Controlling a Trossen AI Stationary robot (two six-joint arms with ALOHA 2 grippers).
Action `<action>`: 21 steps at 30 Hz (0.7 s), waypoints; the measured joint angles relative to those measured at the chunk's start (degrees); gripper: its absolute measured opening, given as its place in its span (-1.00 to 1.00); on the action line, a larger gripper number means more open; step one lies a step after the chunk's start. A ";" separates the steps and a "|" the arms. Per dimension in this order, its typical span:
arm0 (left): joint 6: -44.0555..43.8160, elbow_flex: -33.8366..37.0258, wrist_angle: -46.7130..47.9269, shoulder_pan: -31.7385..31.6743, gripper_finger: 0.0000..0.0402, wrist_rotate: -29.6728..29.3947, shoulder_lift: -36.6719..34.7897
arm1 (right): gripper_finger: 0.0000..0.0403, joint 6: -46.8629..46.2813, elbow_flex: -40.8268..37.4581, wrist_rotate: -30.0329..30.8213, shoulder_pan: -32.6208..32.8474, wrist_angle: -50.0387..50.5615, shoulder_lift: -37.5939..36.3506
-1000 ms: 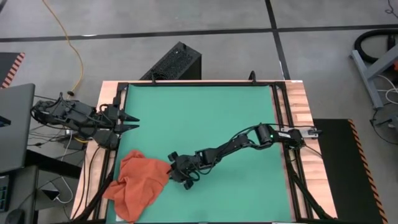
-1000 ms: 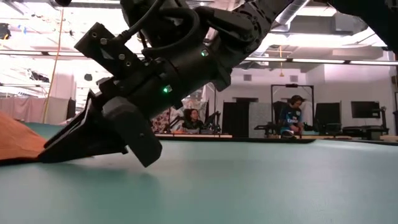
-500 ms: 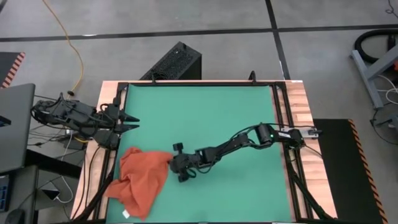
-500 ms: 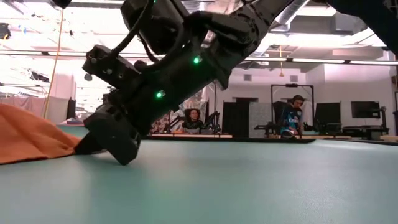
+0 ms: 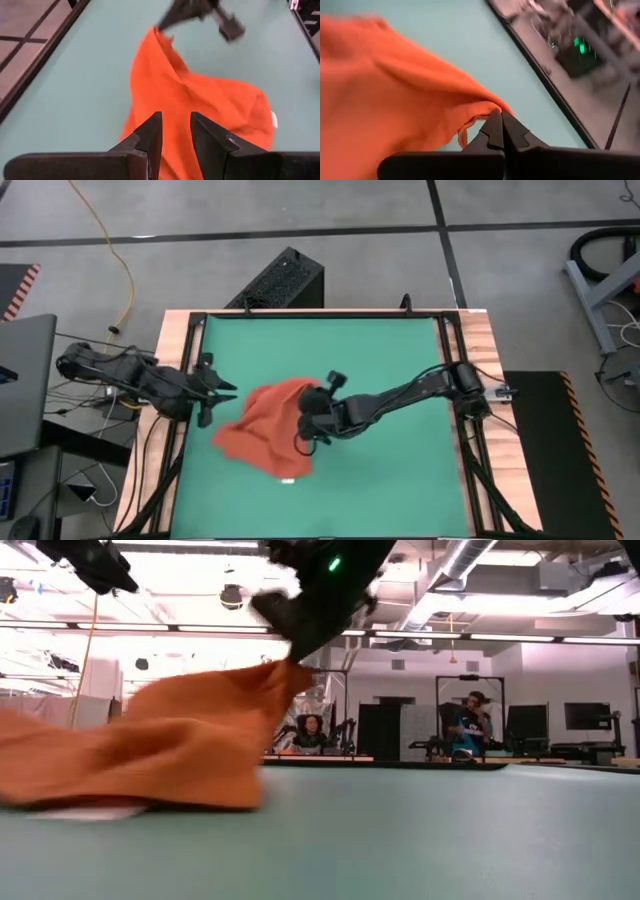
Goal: Roll towel into tight, uniform cylinder
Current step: Roll the orange towel
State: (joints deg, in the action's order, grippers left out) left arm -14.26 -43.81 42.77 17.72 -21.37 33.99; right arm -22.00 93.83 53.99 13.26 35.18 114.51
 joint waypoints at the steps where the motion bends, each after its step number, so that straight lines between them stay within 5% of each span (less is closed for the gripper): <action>1: 0.01 1.22 -2.14 0.00 -0.54 -0.02 0.91 | -0.99 -3.05 0.04 0.01 0.00 3.09 -0.94; 10: 6.63 12.20 -21.42 2.78 -0.54 2.45 15.62 | -1.00 -22.26 -0.04 -5.00 0.05 23.58 -1.82; 21: 13.29 11.05 -30.82 12.65 -0.54 -0.46 39.70 | -0.99 -26.18 -3.37 -7.59 -0.26 24.47 -1.70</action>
State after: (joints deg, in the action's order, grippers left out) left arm -0.97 -32.76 11.95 30.36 -21.83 73.69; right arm -48.18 90.45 46.40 12.99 59.65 112.81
